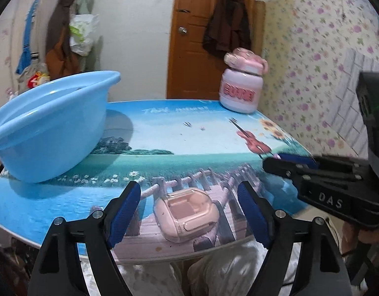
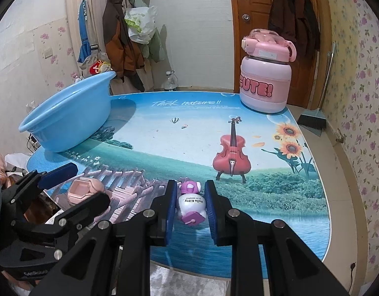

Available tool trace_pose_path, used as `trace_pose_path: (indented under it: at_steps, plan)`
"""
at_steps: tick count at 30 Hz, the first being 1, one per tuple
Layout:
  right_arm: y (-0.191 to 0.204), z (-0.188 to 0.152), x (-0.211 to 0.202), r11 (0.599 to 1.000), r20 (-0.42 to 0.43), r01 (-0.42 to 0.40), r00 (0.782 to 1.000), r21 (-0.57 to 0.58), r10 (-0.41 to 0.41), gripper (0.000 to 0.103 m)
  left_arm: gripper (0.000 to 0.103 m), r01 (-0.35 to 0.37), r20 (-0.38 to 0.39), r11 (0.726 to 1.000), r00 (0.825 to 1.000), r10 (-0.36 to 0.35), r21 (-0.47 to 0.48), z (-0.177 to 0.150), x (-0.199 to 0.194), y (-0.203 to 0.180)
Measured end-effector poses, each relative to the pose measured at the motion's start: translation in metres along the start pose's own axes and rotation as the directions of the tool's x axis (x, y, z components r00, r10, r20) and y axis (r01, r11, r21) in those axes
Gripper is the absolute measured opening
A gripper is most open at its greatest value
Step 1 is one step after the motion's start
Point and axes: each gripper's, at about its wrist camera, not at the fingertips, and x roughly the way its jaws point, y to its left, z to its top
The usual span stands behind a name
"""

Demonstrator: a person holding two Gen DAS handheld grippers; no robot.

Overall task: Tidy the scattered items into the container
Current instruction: 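Carry the pink toy over the basin while the right gripper carries Hello Kitty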

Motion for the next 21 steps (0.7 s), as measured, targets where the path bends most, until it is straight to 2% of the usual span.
trace_pose_path:
  at_steps: [3,9,16,21]
  plan:
    - [-0.002,-0.001,0.002,1.000,-0.003,-0.005,1.000,0.009,0.005,0.024,0.078,-0.038,0.048,0.996,0.998,0.041,-0.075,-0.004,-0.002,0.007]
    - [-0.005,-0.004,0.006,1.000,-0.007,-0.013,1.000,0.020,0.014,0.024,0.076,-0.096,0.038,0.986,0.994,0.102,-0.133,-0.008,0.007,0.012]
    - [-0.010,-0.007,0.009,0.999,-0.006,-0.021,1.000,0.038,0.022,0.024,0.074,-0.181,0.086,0.978,0.978,0.190,-0.100,-0.014,0.006,-0.007]
    - [-0.014,-0.010,0.009,0.998,-0.002,-0.027,1.000,0.051,0.027,0.024,0.074,-0.196,0.080,0.976,0.976,0.203,-0.092,-0.018,0.011,-0.015]
